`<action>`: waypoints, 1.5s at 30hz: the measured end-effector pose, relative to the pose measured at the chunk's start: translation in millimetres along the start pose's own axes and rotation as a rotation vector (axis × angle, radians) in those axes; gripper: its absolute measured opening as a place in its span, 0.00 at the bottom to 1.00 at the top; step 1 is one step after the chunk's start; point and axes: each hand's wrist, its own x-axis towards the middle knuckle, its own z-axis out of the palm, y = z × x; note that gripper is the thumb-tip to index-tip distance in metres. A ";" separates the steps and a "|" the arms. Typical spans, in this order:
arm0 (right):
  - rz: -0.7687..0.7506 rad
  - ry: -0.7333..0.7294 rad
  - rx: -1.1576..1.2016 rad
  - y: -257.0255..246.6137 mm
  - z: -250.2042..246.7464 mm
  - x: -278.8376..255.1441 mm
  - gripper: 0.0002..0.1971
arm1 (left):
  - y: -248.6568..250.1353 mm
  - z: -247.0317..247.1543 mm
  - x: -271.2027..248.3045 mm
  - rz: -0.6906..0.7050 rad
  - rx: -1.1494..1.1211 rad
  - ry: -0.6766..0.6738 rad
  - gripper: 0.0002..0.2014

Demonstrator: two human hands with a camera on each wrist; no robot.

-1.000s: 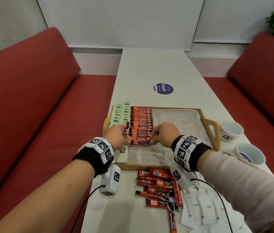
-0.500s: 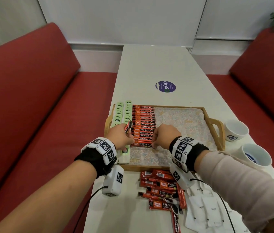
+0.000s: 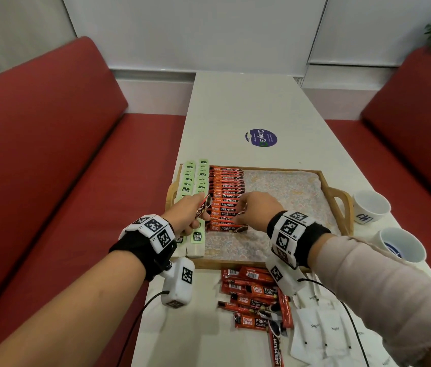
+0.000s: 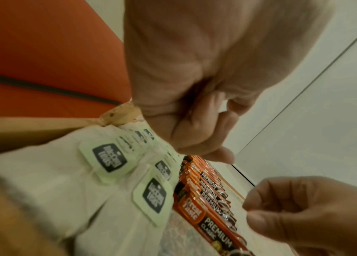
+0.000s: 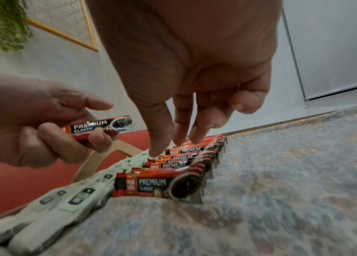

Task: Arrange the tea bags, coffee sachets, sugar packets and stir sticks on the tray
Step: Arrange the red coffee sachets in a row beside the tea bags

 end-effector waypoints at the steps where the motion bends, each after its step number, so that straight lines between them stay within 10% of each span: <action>1: -0.029 0.030 0.044 -2.3 -0.1 -0.7 0.10 | 0.9 0.3 -1.5 -0.011 -0.002 -0.014 0.15; 12: -0.169 0.074 0.198 -9.1 -3.0 -15.9 0.03 | -6.0 9.4 -10.4 0.166 0.330 -0.157 0.10; 20: -0.083 0.039 0.220 11.7 -4.0 -22.5 0.06 | -14.8 1.8 -3.7 0.390 0.641 0.017 0.03; 45: 0.085 -0.108 -0.008 15.3 8.6 -8.9 0.06 | -16.9 20.9 16.2 0.360 1.057 0.116 0.14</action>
